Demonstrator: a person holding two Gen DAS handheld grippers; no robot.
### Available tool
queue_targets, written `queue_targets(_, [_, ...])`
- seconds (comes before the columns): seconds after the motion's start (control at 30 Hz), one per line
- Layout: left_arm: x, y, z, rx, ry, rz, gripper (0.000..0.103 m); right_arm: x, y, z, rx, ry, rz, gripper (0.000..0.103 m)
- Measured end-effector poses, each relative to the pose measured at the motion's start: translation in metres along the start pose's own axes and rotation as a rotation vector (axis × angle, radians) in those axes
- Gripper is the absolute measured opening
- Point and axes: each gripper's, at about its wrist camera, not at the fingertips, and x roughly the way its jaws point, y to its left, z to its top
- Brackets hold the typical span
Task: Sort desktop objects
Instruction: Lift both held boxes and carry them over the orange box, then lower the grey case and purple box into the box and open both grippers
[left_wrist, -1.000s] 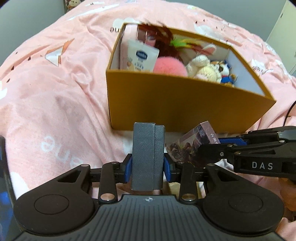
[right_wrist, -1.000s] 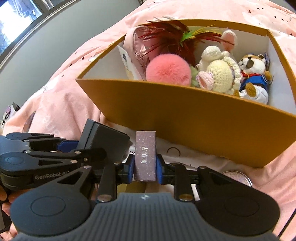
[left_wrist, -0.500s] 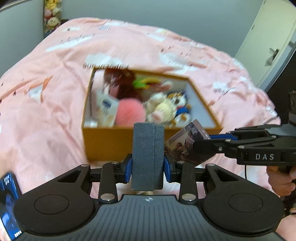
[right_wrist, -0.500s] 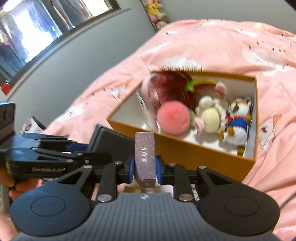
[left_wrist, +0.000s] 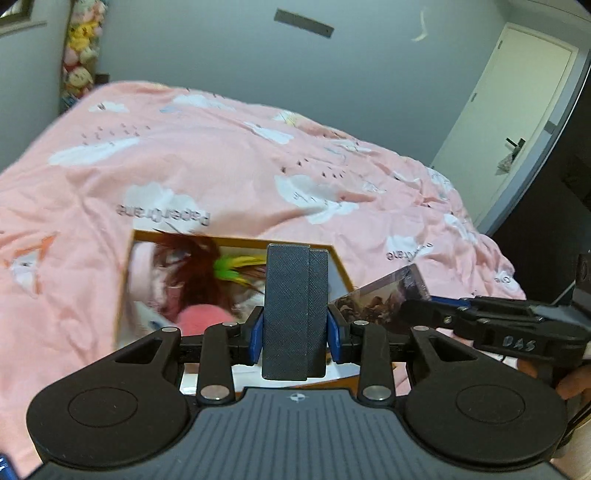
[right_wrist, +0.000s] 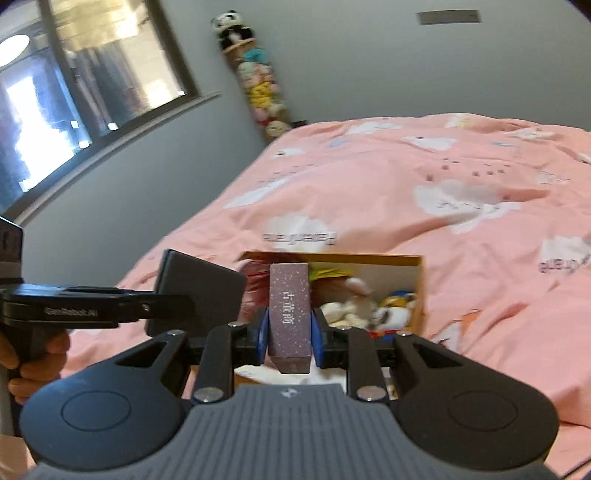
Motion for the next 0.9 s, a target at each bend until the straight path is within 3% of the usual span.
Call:
queue_targets(0.13, [0.037, -0.001, 0.001, -0.008, 0.069, -0.021, 0.038, 0.019, -0.013, -0.007, -0.001, 0.052, -0.097, 0.025])
queue_targets(0.47, [0.118, 0.001, -0.023, -0.025, 0.268, -0.019, 0.038, 0.06, -0.031, -0.029, 0.018, 0.199, -0.181, 0.025])
queue_targets(0.9, [0.158, 0.004, -0.035, -0.087, 0.392, -0.05, 0.038, 0.084, -0.028, -0.038, 0.001, 0.285, -0.267, 0.026])
